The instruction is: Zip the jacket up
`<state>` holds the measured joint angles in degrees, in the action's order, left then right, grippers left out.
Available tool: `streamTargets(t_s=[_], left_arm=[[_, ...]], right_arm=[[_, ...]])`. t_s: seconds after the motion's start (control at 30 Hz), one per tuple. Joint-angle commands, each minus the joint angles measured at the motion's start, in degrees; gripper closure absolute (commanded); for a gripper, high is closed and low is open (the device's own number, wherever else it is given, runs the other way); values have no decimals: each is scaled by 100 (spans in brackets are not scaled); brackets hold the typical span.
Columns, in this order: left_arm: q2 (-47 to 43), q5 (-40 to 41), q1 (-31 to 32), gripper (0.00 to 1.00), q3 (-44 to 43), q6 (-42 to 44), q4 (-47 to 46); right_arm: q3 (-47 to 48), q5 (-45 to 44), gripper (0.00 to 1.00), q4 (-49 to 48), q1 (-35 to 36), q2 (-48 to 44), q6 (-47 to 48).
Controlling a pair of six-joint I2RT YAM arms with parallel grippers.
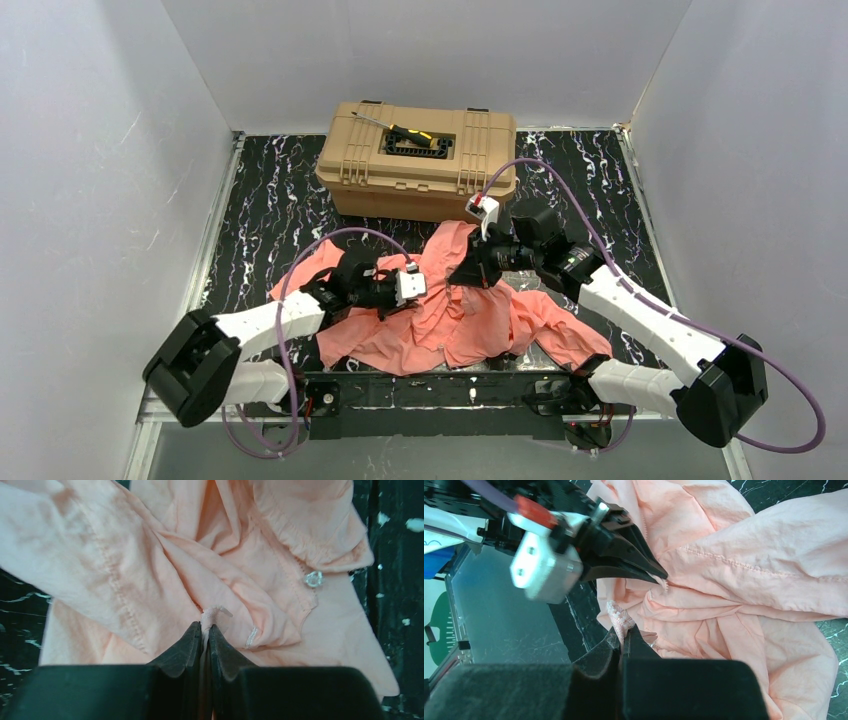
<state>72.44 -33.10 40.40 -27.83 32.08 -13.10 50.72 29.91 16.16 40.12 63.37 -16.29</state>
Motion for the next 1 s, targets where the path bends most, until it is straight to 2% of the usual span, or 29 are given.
streamTargets(t_s=[0.0,0.13,0.4,0.53,0.7,0.97], left_arm=[[-843,80,-1,97,-373,-333,483],[-1522,186,-87,100,-852,-592,1072],[-2370,401,-204,100,-1484,-1495,1118],[-2529,759,-202,100,-1543,-1885,1254],[-2690,1399,-200,100,-1212,-2603,988],[-2632,742,-201,100,-1109,-3071,973]], right_arm=[[106,114,99,-283,-49,77,56],[203,284,99,-486,-57,213,-44],[425,793,99,-869,-53,509,-147],[380,813,99,-1041,-48,389,91],[-59,583,99,-2071,-50,115,-190],[-257,616,99,-2381,97,181,-297]])
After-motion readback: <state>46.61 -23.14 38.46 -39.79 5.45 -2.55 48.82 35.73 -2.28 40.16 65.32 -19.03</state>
